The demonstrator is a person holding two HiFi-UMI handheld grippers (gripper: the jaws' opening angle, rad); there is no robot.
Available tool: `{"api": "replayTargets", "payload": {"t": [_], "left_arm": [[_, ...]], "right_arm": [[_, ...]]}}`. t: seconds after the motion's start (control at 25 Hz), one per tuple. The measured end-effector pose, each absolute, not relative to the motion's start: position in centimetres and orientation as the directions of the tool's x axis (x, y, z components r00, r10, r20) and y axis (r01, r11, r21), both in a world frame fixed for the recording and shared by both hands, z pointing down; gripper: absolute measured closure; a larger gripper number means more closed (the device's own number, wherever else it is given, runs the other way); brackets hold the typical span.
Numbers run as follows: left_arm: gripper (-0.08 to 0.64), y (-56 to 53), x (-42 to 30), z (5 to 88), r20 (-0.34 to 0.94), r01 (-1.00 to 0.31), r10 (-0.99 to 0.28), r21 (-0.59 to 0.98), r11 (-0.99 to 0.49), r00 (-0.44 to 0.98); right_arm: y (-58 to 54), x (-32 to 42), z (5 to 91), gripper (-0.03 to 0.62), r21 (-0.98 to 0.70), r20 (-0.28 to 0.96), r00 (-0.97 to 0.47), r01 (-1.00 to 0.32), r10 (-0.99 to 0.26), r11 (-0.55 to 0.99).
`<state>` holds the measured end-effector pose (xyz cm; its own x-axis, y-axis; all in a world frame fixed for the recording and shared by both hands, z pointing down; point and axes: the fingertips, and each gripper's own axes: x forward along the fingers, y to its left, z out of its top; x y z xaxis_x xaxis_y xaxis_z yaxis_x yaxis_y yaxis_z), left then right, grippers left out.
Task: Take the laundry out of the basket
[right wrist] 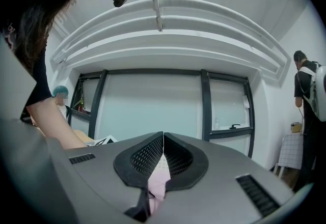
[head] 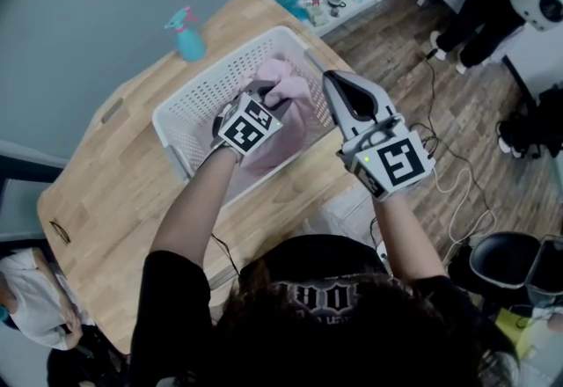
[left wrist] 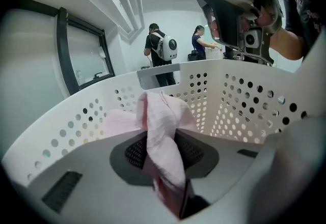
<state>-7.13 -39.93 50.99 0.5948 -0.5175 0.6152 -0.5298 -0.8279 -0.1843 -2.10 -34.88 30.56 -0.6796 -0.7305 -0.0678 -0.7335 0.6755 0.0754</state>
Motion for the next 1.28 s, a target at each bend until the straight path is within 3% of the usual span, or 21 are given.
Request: {"api": "replayTargets", "payload": {"t": [1.28], "left_arm": [[0.492, -38.0, -10.1, 43.9, 0.456, -0.683, -0.656, -0.132, -0.718, 0.602]], "right_arm": [[-32.3, -1.8, 30.8, 0.565, 0.071, -0.074, -0.676, -0.737, -0.734, 0.672]]}}
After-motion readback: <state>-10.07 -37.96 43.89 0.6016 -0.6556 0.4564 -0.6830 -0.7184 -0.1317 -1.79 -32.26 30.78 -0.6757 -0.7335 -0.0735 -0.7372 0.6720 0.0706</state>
